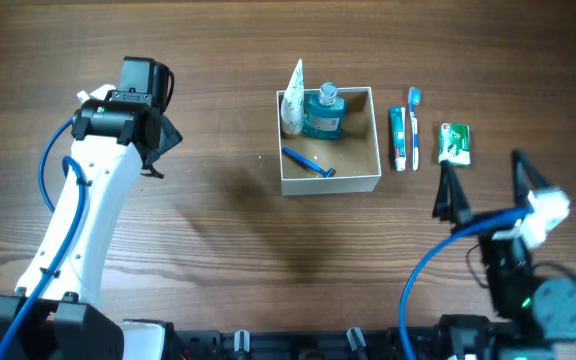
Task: Pack container
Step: 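Move the right gripper over the green Dettol soap box and grasp it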
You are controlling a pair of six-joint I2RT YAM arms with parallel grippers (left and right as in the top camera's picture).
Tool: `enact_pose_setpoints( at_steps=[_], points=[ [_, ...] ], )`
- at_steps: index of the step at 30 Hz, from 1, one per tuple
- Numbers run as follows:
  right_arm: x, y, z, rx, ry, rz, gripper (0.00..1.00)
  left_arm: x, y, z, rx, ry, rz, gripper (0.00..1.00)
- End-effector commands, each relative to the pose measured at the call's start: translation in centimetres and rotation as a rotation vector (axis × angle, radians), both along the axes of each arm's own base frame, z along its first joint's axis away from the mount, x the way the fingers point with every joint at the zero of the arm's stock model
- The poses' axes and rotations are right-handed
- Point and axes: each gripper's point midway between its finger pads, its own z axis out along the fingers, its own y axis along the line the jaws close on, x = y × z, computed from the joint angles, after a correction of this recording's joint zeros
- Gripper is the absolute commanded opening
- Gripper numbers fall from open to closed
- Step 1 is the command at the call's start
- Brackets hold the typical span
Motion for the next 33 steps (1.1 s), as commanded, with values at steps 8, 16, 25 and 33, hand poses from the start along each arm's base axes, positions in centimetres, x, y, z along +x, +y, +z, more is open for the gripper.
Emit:
enact_pose_setpoints(
  at_steps=[8,16,25,33],
  points=[
    [8.9,-5.1,1.0,-0.086,0.643,-0.23,1.0,-0.1,0.4,-0.2,0.012,0.002,0.023,1.0],
    [11.8,-7.9,-8.3,0.103,1.157,-0.138,1.0,-0.1,0.4,-0.2,0.012,0.002,0.023,1.0],
    [13.7,-9.8,-17.6,0.139,1.413,-0.128,1.0,-0.1,0.4,-0.2,0.012,0.002,0.023,1.0],
    [15.7,-10.0,-20.5,0.17,1.431,-0.13,1.0,-0.1,0.4,-0.2,0.012,0.002,0.023,1.0]
  ],
)
